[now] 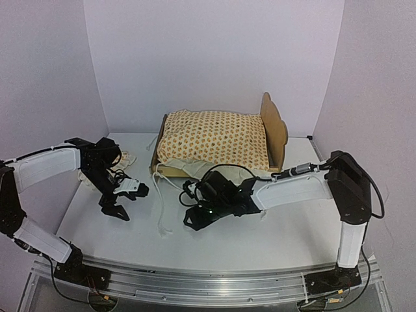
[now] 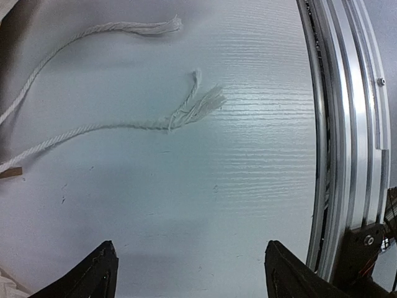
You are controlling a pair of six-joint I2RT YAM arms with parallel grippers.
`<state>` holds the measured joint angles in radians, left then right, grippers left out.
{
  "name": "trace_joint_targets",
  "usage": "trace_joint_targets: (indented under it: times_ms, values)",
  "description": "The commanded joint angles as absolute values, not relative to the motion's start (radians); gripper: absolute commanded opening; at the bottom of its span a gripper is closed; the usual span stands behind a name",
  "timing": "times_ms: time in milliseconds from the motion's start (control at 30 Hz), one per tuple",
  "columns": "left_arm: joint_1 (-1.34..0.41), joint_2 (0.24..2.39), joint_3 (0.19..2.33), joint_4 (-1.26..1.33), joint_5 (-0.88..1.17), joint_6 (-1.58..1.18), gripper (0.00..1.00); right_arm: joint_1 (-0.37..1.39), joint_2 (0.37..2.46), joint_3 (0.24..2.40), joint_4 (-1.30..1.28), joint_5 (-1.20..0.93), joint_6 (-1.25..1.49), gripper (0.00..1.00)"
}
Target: Set up the pet bed
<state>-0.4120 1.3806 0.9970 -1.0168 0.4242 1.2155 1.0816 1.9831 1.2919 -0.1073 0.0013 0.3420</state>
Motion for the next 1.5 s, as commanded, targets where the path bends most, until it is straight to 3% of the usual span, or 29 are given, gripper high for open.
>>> trace_joint_targets:
  times_ms: [0,33,100,233,467,600,733,800,1033,1133,1233,1267,1467]
  values:
    - [-0.406,1.421,1.095,-0.772,0.476,1.24,0.74,1.01,1.788,1.286,-0.245,0.174,0.372,0.8]
    - [-0.41,1.454,1.139,-0.682,0.473,1.173,0.69,0.998,1.763,1.308,-0.313,0.234,0.383,0.83]
    - [-0.431,1.54,1.229,-0.55,0.442,1.091,0.68,0.961,1.732,1.388,-0.442,0.342,0.404,0.84]
    - [-0.468,1.749,1.418,-0.477,0.331,1.026,0.77,0.861,1.749,1.548,-0.723,0.454,0.462,0.8]
    - [-0.514,1.974,1.575,-0.452,0.256,1.033,0.78,0.702,1.833,1.63,-0.795,0.448,0.478,0.72]
    - [-0.527,2.03,1.63,-0.447,0.245,1.028,0.71,0.643,1.906,1.683,-0.795,0.427,0.471,0.72]
    - [-0.526,2.055,1.676,-0.466,0.267,1.009,0.46,0.599,1.973,1.723,-0.795,0.393,0.467,0.71]
    - [-0.526,2.054,1.684,-0.49,0.295,1.002,0.42,0.586,1.986,1.727,-0.793,0.38,0.475,0.71]
    - [-0.523,1.957,1.639,-0.52,0.411,1.007,0.52,0.584,1.989,1.704,-0.792,0.366,0.485,0.68]
    - [-0.52,1.947,1.636,-0.503,0.389,1.006,0.4,0.58,1.988,1.701,-0.789,0.362,0.482,0.68]
    - [-0.503,1.961,1.646,-0.502,0.369,1.002,0.07,0.572,1.987,1.7,-0.787,0.354,0.479,0.68]
    - [-0.501,1.962,1.651,-0.51,0.368,1.002,0.02,0.57,1.987,1.699,-0.785,0.352,0.477,0.68]
    - [-0.491,1.941,1.714,-0.633,0.368,1.009,0.0,0.556,1.996,1.699,-0.782,0.37,0.47,0.67]
